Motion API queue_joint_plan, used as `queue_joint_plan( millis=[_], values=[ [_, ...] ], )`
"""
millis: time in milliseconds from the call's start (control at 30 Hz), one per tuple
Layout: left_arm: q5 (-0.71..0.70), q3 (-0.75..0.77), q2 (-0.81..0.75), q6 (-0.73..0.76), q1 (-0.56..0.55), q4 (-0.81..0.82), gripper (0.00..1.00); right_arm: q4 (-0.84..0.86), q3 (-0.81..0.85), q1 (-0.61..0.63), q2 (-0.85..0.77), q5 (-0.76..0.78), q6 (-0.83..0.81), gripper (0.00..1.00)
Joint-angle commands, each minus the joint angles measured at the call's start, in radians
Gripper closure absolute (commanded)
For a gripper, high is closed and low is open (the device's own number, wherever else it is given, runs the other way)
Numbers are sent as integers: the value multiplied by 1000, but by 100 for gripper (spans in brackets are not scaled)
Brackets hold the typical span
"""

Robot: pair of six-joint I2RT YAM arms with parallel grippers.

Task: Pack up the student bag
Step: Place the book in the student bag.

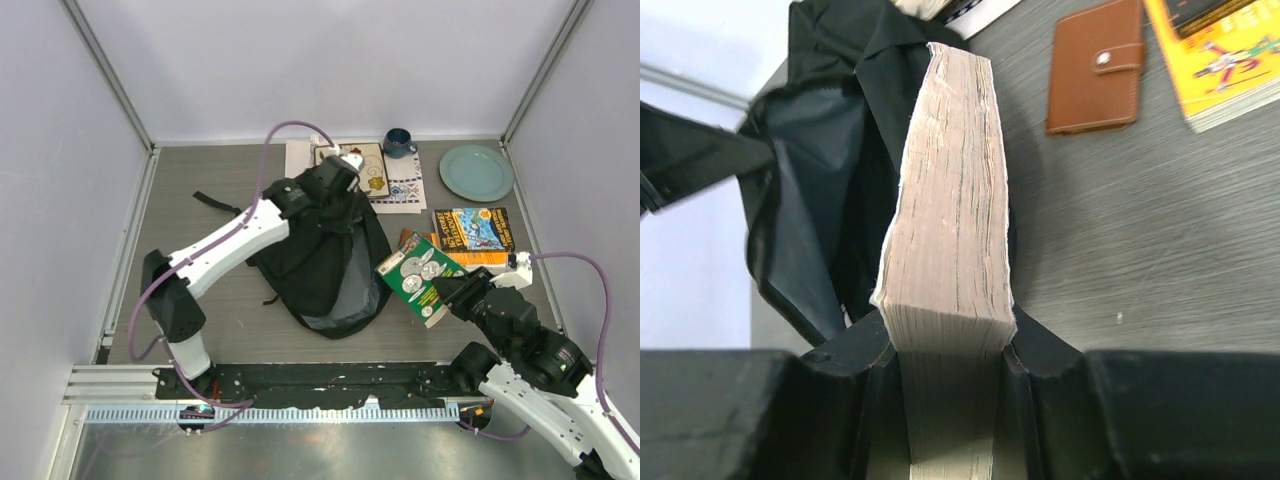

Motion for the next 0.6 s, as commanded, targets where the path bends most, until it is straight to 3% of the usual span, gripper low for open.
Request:
queue_joint_plan(
  millis=[0, 300, 567],
  values=[
    [67, 53, -84, 67, 48, -33, 100, 171, 38, -2, -45, -131, 16, 100],
    [93, 38, -81, 53, 61, -23, 100, 327, 25, -2, -77, -332, -23, 100],
    [145, 125, -45, 52, 74, -62, 100, 323, 21, -2, 53, -406, -69, 100]
  ],
)
